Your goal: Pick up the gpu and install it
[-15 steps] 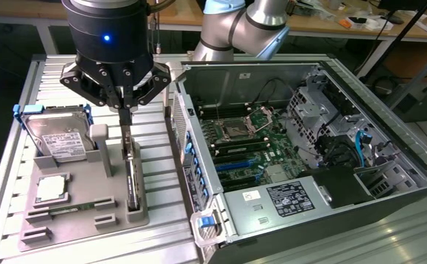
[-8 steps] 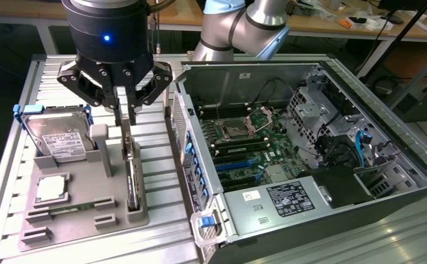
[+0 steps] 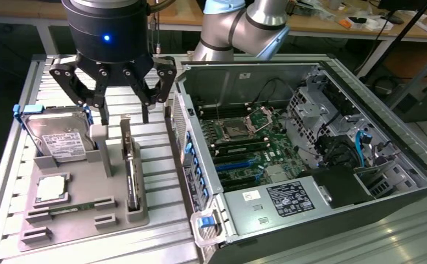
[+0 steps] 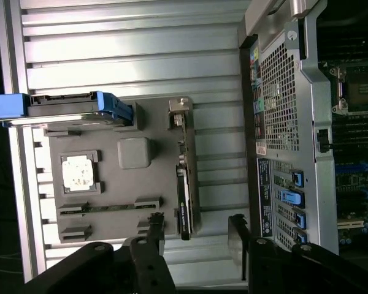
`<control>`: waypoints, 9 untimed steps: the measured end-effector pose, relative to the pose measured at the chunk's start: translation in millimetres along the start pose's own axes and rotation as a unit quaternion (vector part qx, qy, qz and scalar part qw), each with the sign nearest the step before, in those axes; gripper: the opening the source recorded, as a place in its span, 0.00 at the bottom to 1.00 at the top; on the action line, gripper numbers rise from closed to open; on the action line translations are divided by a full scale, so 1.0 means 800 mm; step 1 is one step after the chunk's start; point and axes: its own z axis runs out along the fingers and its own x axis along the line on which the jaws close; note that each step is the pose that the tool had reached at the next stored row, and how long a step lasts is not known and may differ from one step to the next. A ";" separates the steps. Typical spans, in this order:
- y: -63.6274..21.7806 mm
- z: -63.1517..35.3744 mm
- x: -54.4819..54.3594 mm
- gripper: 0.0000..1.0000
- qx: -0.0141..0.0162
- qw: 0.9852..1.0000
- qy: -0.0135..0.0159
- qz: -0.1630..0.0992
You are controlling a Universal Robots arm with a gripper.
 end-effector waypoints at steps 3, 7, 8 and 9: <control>0.000 0.000 0.000 0.60 0.000 1.000 0.000 0.000; 0.000 0.000 0.000 0.60 0.000 1.000 0.000 0.000; 0.000 0.000 0.000 0.60 0.000 1.000 0.000 0.000; 0.000 0.000 0.000 0.60 0.000 1.000 0.000 0.000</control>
